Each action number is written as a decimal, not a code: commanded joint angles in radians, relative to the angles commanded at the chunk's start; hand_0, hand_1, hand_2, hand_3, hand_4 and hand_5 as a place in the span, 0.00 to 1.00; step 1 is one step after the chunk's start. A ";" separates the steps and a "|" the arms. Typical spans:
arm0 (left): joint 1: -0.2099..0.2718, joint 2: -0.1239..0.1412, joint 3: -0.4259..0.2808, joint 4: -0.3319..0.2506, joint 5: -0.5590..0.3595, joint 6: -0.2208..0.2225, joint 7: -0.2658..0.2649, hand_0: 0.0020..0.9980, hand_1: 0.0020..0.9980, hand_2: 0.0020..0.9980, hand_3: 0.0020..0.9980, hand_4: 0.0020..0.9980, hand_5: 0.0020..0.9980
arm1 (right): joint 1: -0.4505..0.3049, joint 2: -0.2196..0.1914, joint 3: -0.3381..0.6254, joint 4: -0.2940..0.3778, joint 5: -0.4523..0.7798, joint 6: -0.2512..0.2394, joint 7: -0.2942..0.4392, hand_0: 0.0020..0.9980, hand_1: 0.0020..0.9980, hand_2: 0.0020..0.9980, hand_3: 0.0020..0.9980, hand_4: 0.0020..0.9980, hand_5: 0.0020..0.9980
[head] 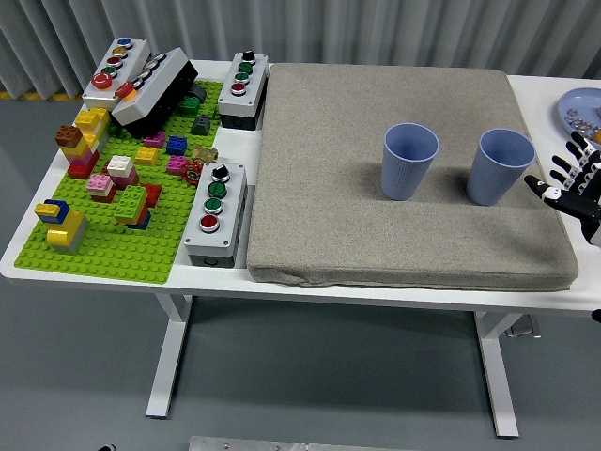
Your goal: Pick cup pour cup place
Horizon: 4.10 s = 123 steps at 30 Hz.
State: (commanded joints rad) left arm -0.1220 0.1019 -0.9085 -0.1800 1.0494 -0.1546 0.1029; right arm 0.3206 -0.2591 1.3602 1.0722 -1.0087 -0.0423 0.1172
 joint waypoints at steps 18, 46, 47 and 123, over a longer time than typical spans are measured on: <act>-0.004 0.004 0.027 0.000 -0.009 -0.001 -0.001 0.81 0.78 0.82 0.75 0.53 1.00 | 0.015 0.024 -0.115 -0.084 0.055 -0.012 0.031 0.92 0.92 1.00 0.99 0.87 0.23; -0.014 0.003 0.024 0.000 -0.003 0.002 -0.003 0.81 0.78 0.81 0.75 0.53 1.00 | 0.080 0.026 -0.145 -0.131 0.060 0.003 0.035 0.99 0.93 1.00 0.99 0.85 0.23; -0.015 0.004 0.025 0.000 -0.004 0.002 -0.003 0.81 0.78 0.81 0.75 0.53 1.00 | 0.084 0.026 -0.147 -0.133 0.059 0.003 0.036 0.99 0.93 1.00 0.99 0.85 0.23; -0.029 0.010 0.054 0.000 -0.007 -0.003 -0.002 0.81 0.78 0.81 0.74 0.54 1.00 | 0.196 0.084 -0.199 -0.251 0.151 -0.011 0.060 0.80 0.67 0.56 0.68 0.80 0.16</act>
State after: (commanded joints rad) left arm -0.1513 0.1123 -0.8542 -0.1800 1.0426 -0.1572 0.1004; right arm 0.5167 -0.1753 1.1610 0.8208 -0.8580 -0.0534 0.1768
